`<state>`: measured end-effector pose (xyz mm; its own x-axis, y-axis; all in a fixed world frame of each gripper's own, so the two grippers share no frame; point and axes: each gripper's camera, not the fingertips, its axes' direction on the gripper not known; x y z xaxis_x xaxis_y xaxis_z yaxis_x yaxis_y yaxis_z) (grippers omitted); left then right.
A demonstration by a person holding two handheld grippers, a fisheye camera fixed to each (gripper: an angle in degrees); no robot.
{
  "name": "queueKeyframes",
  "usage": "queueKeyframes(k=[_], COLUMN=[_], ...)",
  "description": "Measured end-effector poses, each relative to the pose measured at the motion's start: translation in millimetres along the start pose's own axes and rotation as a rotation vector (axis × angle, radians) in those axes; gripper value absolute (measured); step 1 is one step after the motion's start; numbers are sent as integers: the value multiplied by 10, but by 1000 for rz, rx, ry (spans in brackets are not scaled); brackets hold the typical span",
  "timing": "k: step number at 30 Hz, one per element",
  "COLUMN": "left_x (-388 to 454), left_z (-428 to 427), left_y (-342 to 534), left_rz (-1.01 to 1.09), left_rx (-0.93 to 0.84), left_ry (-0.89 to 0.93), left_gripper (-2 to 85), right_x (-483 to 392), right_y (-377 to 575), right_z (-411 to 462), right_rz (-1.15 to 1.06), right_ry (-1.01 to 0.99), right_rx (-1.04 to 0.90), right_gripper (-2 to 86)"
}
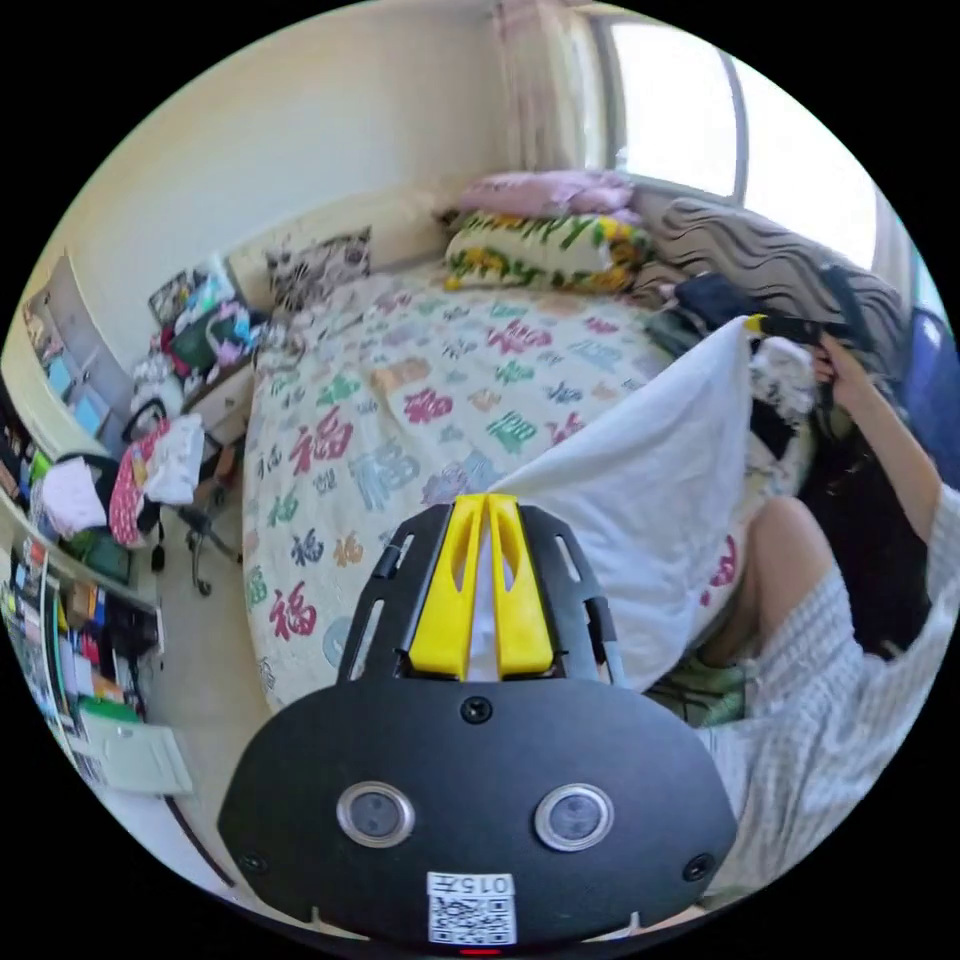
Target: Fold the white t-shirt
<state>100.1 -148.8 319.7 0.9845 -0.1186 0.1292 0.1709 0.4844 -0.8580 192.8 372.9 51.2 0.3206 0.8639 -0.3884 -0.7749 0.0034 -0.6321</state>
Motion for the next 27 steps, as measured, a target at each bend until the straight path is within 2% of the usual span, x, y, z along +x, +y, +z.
queueKeyframes(k=[2,4,7,9,12,14,16,18,23,27], left_x=[78,358,848,1111,1455,1595,1755,1881,2146,2273], left_z=[350,402,299,255,317,446,588,665,833,841], left_y=[-215,-366,-373,-352,-407,-504,-657,-748,-975,-1250], left_rz=[-23,85,324,415,496,487,463,464,487,476], left_rx=[-107,-105,-96,-105,-160,-226,-308,-349,-447,-472], left_ry=[-62,-3,126,212,361,429,517,523,409,348], left_gripper=[4,7,13,18,31,43,64,75,78,47], right_x=[116,96,-204,-468,-723,-802,-838,-838,-751,-722], right_y=[-115,-131,59,416,903,1075,1134,1100,856,782], right_z=[460,698,823,945,1120,1245,1383,1496,1539,1547], right_rz=[43,-2,-331,-593,-873,-961,-988,-977,-874,-868], right_ry=[32,7,-137,-174,-100,-54,-21,8,35,26], right_rx=[-135,-207,-305,-473,-622,-668,-728,-748,-746,-742], right_gripper=[17,22,35,42,52,63,73,74,37,36])
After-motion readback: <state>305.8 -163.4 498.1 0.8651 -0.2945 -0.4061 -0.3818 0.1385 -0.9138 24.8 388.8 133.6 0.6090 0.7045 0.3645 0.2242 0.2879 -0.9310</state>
